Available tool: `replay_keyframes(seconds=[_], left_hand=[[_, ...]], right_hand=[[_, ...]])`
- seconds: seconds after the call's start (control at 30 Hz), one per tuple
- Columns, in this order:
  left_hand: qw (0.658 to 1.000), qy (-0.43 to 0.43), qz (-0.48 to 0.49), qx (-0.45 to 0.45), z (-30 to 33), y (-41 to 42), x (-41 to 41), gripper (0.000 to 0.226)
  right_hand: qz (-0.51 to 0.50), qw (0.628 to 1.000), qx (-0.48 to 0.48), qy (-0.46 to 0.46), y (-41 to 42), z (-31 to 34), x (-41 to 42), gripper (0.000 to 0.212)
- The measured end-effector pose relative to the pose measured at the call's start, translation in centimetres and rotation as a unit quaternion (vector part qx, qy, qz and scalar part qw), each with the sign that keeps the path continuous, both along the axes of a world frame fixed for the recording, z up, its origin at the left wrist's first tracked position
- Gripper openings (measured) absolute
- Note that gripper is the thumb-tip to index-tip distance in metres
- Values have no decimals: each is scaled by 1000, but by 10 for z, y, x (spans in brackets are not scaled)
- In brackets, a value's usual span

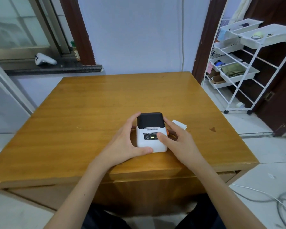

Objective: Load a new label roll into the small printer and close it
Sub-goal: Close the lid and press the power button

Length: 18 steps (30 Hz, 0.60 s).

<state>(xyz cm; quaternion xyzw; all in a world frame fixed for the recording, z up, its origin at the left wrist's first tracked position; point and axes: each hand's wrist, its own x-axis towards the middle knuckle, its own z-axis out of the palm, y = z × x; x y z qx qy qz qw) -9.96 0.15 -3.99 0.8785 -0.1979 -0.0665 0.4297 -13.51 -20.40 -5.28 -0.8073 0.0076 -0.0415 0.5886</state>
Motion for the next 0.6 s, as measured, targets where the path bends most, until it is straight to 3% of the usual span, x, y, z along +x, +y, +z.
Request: replay_keyframes(seconds=[0.6], left_hand=[[1000, 5, -3, 10, 1, 0, 0, 115]], right_hand=[[2, 1000, 0, 3, 1, 2, -1, 61]])
